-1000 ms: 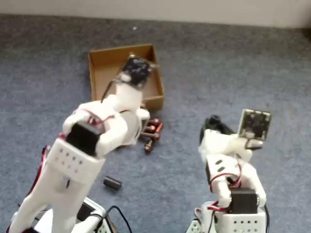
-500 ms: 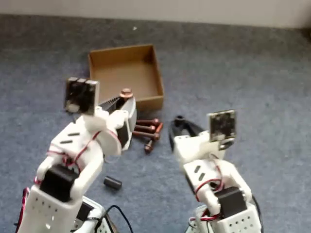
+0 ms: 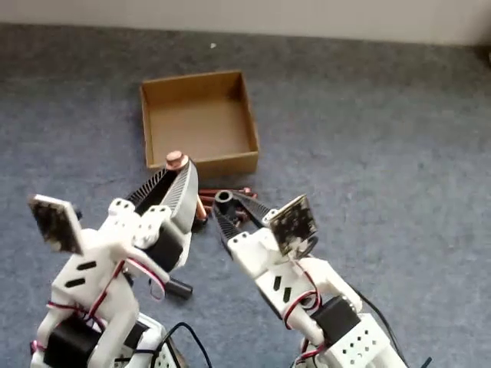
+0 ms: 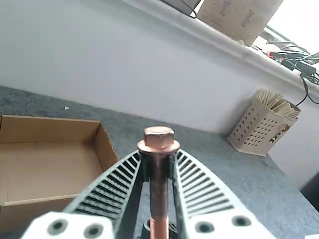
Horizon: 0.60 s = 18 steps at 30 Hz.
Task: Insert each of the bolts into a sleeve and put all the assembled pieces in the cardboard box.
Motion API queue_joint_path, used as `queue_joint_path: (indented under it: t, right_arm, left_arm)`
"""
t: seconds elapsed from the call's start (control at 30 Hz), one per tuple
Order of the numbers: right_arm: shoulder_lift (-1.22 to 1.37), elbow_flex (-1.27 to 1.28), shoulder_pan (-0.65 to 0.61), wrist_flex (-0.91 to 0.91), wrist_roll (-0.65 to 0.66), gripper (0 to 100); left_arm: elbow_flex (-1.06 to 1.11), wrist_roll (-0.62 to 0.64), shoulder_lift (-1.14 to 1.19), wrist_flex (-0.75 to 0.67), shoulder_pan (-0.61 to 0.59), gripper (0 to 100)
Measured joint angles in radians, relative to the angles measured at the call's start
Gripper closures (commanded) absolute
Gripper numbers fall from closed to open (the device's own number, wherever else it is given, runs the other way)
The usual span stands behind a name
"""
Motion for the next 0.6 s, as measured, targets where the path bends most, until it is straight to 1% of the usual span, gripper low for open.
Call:
queue_joint_path:
  t: [0.13, 0.27, 0.6]
  right_arm:
    - [0.000, 0.000, -0.064, -0.005, 0.083, 99.4]
    - [0.000, 0.000, -0.112, -0.006, 0.117, 99.4]
    - [0.000, 0.000, -0.095, -0.006, 0.117, 99.4]
  left_arm:
    - [0.086, 0.000, -0.101, -0.044, 0.000, 99]
    - [0.175, 0.000, -0.140, -0.107, 0.000, 99]
    - [0.198, 0.000, -0.146, -0.129, 0.000, 99]
